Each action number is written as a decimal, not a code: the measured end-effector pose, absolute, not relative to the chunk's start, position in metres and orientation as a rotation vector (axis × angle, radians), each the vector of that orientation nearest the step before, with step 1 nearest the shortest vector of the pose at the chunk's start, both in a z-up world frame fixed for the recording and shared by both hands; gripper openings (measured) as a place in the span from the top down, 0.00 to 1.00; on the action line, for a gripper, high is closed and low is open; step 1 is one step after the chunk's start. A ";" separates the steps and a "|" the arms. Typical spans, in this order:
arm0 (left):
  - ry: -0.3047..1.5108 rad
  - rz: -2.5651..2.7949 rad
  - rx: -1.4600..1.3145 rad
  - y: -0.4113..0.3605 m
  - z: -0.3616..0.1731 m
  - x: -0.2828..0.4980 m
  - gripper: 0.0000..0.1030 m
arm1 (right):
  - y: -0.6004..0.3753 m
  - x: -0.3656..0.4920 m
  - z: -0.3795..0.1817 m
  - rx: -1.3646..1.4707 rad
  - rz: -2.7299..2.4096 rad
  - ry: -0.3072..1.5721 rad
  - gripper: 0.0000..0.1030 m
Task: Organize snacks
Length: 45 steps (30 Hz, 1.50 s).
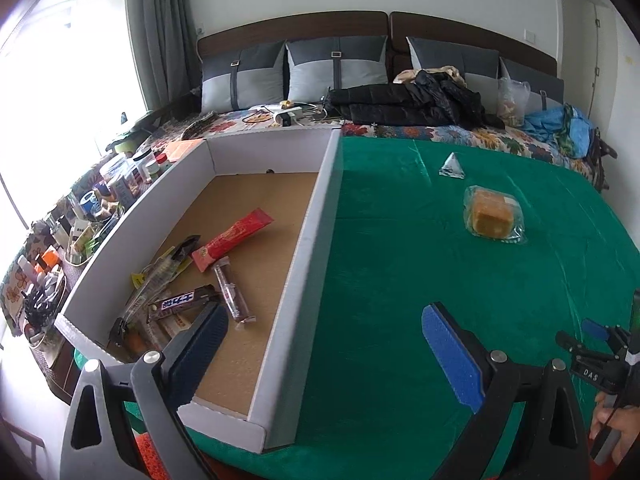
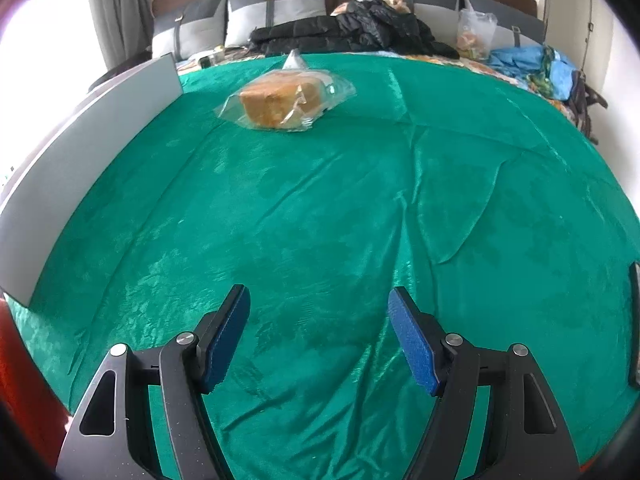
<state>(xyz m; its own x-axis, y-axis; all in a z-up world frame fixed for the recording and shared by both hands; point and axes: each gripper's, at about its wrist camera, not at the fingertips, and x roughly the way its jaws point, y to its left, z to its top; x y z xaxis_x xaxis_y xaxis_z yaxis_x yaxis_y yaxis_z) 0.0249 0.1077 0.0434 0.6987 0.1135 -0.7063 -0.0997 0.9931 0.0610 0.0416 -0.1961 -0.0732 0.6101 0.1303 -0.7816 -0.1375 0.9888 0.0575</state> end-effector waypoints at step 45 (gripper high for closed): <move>0.994 -0.114 -0.072 0.067 -0.037 0.113 0.06 | -0.134 0.275 -0.076 0.189 -0.009 1.003 0.12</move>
